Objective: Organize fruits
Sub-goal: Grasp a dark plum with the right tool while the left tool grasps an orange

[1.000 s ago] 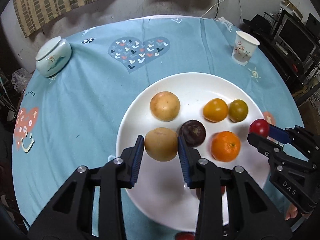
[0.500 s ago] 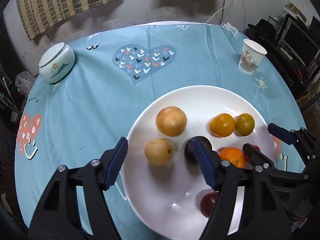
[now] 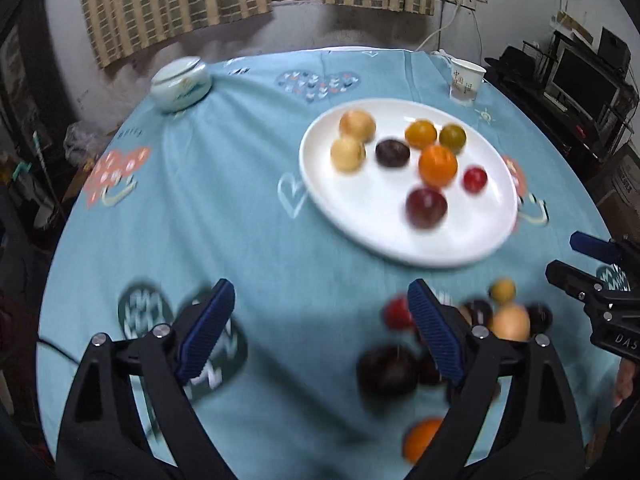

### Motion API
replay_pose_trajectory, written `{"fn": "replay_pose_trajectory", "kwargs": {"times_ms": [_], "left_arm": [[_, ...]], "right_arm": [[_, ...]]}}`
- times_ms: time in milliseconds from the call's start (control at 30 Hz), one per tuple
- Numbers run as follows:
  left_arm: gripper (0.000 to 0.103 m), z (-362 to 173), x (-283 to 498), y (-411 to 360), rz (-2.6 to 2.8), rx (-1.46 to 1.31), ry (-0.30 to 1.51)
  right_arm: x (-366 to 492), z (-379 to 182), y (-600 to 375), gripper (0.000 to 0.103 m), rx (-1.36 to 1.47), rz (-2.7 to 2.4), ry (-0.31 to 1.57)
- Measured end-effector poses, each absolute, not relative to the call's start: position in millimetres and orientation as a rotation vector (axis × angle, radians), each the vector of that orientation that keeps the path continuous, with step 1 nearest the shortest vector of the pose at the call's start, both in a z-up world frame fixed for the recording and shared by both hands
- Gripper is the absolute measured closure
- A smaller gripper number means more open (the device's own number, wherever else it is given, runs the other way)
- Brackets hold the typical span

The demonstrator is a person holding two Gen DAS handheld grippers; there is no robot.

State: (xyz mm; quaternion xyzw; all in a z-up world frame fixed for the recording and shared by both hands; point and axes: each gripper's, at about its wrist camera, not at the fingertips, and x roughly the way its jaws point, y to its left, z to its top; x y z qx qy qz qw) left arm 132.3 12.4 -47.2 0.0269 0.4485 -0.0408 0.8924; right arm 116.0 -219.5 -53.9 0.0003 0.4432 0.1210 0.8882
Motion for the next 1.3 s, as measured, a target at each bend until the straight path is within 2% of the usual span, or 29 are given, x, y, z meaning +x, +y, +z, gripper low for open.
{"fn": "replay_pose_trajectory", "kwargs": {"times_ms": [233, 733, 767, 800, 833, 867, 967, 1300], "left_arm": [[0.013, -72, 54, 26, -0.064, 0.004, 0.932], [0.012, -84, 32, 10, -0.125, 0.032, 0.971], [0.012, -84, 31, 11, -0.123, 0.034, 0.972], [0.012, -84, 31, 11, -0.124, 0.033, 0.973], [0.012, -85, 30, 11, -0.124, 0.030, 0.975], [0.012, -85, 30, 11, -0.123, 0.029, 0.976], [0.012, -85, 28, 10, -0.130, 0.029, 0.984], [0.012, -95, 24, -20, -0.191, 0.104, 1.010]], "right_arm": [[63, -80, -223, 0.038, 0.026, 0.217, 0.971], [71, -99, -236, 0.038, 0.085, 0.260, 0.975], [73, -100, -235, 0.040, 0.080, 0.266, 0.969], [76, -101, -232, 0.048, 0.068, 0.274, 0.965], [79, -103, -231, 0.052, 0.065, 0.284, 0.966], [83, -106, -230, 0.061, 0.067, 0.293, 0.967], [86, -106, -233, 0.076, 0.069, 0.290, 0.956], [19, -84, -240, 0.075, 0.090, 0.294, 0.957]]}}
